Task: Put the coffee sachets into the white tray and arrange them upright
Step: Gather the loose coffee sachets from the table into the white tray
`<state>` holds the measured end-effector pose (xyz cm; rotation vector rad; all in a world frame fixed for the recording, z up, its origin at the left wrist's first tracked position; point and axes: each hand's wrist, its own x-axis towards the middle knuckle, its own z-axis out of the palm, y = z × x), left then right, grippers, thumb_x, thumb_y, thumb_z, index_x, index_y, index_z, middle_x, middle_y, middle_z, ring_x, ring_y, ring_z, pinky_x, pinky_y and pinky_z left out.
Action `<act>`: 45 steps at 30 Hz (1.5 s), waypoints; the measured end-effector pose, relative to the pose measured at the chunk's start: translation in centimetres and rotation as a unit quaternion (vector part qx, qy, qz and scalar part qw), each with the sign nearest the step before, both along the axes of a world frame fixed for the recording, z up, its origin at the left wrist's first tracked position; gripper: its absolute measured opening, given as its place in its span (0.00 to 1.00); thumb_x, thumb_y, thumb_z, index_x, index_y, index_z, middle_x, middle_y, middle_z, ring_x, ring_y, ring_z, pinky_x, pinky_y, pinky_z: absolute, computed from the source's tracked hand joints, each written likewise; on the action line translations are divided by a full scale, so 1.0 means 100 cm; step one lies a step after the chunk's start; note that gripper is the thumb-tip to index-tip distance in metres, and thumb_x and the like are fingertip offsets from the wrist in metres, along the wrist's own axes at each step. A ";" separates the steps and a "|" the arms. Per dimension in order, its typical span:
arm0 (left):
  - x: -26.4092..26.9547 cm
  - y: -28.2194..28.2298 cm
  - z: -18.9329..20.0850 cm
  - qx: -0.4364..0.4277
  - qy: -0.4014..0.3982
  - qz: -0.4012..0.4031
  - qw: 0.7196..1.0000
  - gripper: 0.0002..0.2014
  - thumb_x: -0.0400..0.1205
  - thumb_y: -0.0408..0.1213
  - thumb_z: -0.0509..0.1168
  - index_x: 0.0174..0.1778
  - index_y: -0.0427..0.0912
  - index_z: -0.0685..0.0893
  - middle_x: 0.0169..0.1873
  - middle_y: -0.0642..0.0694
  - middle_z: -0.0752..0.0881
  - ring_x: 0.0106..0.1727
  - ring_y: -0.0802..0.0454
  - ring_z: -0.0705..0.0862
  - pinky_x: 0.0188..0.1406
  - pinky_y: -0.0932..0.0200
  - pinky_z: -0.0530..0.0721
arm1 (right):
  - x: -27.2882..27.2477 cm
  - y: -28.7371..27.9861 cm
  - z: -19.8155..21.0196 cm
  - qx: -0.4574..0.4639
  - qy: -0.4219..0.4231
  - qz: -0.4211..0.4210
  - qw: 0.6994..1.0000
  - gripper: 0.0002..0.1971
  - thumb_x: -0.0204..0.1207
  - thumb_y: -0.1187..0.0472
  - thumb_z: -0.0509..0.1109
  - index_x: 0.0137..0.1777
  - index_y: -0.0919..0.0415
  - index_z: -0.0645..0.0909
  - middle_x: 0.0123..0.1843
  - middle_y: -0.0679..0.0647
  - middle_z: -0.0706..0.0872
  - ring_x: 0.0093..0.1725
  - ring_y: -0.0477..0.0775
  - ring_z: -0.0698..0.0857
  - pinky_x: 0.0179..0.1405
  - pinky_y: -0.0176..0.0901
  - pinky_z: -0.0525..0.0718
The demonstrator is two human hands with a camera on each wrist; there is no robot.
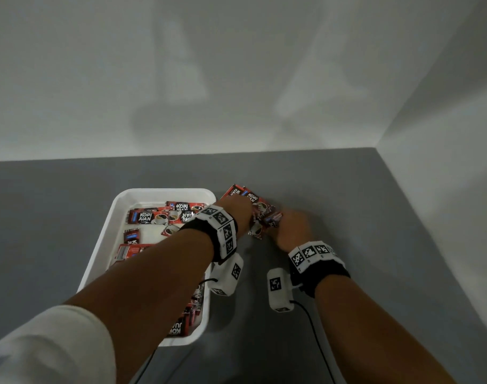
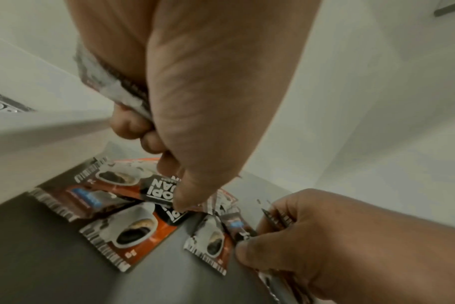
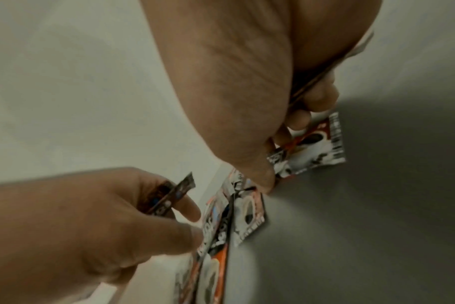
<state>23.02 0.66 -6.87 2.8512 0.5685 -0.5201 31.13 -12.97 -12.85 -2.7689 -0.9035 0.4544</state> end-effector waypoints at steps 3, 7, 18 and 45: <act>0.001 0.000 -0.001 0.019 -0.002 0.005 1.000 0.12 0.86 0.35 0.65 0.64 0.38 0.84 0.64 0.40 0.83 0.60 0.41 0.87 0.52 0.50 0.85 | 0.005 -0.004 0.005 -0.027 0.025 0.009 0.999 0.08 0.82 0.62 0.65 0.51 0.60 0.86 0.53 0.57 0.89 0.52 0.59 0.88 0.45 0.41 0.76; 0.004 -0.002 -0.005 0.056 -0.013 -0.033 0.998 0.13 0.88 0.35 0.63 0.67 0.40 0.83 0.65 0.43 0.83 0.63 0.44 0.85 0.50 0.56 0.80 | 0.005 -0.014 0.032 -0.001 0.039 0.002 0.999 0.08 0.81 0.64 0.63 0.42 0.60 0.81 0.39 0.56 0.84 0.40 0.57 0.82 0.36 0.41 0.73; 0.003 0.015 0.016 -0.118 -0.104 0.059 0.986 0.08 0.81 0.37 0.65 0.54 0.38 0.82 0.51 0.42 0.87 0.51 0.41 0.87 0.45 0.51 0.84 | 0.039 0.031 0.036 0.113 0.077 0.010 0.991 0.17 0.77 0.56 0.75 0.29 0.55 0.75 0.29 0.49 0.79 0.29 0.51 0.78 0.30 0.41 0.70; 0.021 0.009 0.028 -0.127 -0.066 -0.019 0.990 0.11 0.84 0.37 0.67 0.61 0.43 0.82 0.59 0.42 0.87 0.58 0.42 0.86 0.48 0.56 0.79 | 0.023 -0.024 0.057 0.342 0.255 -0.218 0.878 0.01 0.73 0.69 0.69 0.43 0.67 0.81 0.31 0.62 0.89 0.30 0.59 0.85 0.36 0.54 0.79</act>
